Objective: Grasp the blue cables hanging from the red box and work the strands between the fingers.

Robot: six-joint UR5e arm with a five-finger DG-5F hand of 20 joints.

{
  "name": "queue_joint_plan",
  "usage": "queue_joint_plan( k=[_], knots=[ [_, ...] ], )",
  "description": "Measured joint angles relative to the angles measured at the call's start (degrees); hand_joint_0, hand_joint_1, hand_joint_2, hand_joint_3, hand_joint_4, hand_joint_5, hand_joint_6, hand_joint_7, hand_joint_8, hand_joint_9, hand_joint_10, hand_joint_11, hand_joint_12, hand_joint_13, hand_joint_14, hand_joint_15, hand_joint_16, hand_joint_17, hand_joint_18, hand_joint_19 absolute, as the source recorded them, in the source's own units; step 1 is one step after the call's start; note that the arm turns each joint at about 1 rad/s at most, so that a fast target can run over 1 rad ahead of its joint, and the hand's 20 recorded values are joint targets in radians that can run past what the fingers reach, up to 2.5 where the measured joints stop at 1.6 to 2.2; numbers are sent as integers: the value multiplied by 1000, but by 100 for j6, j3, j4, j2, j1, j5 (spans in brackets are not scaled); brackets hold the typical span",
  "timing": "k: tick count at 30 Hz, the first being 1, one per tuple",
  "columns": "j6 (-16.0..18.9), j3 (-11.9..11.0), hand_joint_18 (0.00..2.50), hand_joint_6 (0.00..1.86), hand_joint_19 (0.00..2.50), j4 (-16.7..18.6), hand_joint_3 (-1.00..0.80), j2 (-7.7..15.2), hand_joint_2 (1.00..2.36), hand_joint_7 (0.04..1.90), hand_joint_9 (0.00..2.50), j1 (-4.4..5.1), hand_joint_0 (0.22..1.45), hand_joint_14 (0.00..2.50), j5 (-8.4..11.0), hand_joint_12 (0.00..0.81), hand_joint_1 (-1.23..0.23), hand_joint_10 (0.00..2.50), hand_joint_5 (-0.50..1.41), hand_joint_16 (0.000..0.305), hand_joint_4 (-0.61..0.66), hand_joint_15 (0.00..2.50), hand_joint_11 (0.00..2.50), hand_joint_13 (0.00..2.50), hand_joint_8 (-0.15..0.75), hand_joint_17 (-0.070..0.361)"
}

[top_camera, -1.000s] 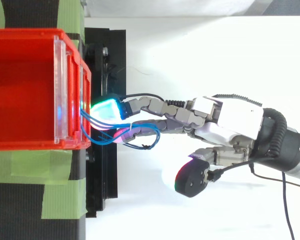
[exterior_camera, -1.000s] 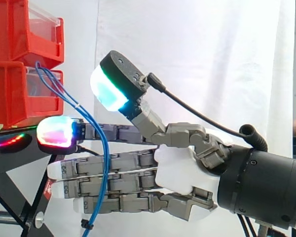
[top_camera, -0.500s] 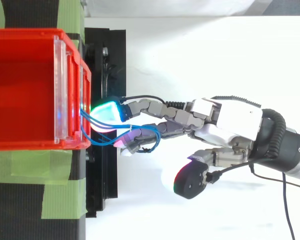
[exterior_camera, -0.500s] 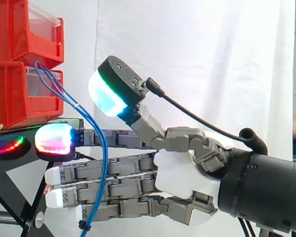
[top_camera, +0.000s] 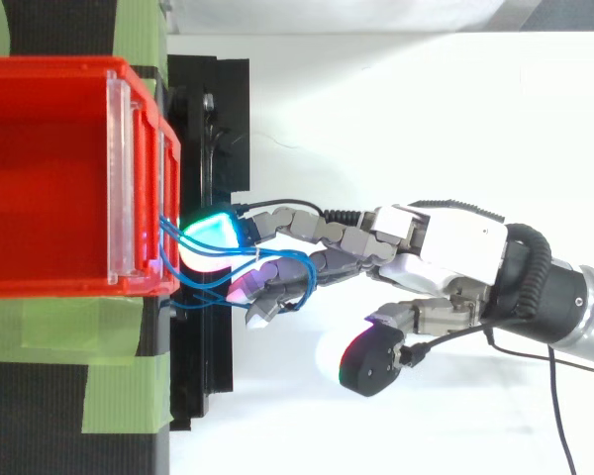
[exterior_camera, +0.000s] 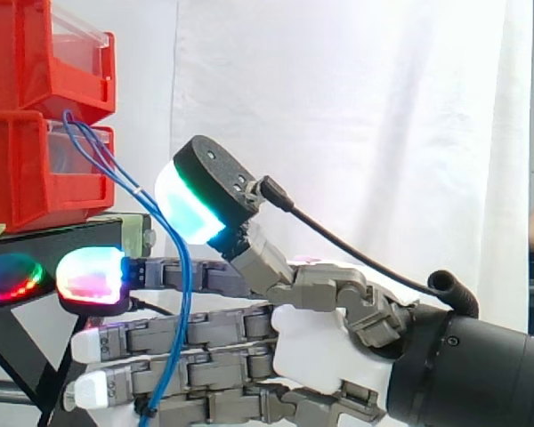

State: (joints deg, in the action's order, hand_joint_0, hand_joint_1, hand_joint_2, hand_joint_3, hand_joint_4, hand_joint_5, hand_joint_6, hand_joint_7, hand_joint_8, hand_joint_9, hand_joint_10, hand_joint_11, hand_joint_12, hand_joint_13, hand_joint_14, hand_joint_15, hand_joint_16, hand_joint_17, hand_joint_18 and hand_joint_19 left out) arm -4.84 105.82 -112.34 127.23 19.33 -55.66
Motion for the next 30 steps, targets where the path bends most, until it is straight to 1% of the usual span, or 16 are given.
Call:
queue_joint_plan(
  k=[5,9,14,17,19,20,25,30],
  knots=[
    [-37,0,566,5,466,184,-993,42,1000,640,543,5,715,21,-4,478,-552,13,-291,64,154,691,487,747,367,145],
    [-49,-2,659,5,563,208,-997,45,1000,641,560,8,719,22,-6,483,-552,16,-284,63,157,802,520,819,369,141],
    [-49,-7,741,5,645,212,-1000,47,1000,642,570,9,723,22,0,481,-552,16,-281,62,160,838,538,850,372,140],
    [-42,-14,779,6,703,212,-991,47,1000,646,595,9,725,22,2,482,-553,15,-277,63,164,903,581,888,377,142],
    [-38,-15,835,6,771,212,-983,47,1000,646,618,9,726,21,2,476,-553,18,-269,62,167,1020,625,967,381,140],
    [-36,-15,834,6,782,212,-987,47,1000,646,619,9,727,21,2,478,-553,18,-269,62,168,1021,626,966,381,140],
    [-27,-23,949,6,1000,213,-989,46,1000,653,677,12,732,19,6,460,-554,21,-262,63,173,1270,784,1064,380,143],
    [-19,-49,976,7,1077,210,-986,46,1001,652,702,15,731,13,14,441,-554,21,-261,64,175,1440,849,1114,384,143]
  ],
)
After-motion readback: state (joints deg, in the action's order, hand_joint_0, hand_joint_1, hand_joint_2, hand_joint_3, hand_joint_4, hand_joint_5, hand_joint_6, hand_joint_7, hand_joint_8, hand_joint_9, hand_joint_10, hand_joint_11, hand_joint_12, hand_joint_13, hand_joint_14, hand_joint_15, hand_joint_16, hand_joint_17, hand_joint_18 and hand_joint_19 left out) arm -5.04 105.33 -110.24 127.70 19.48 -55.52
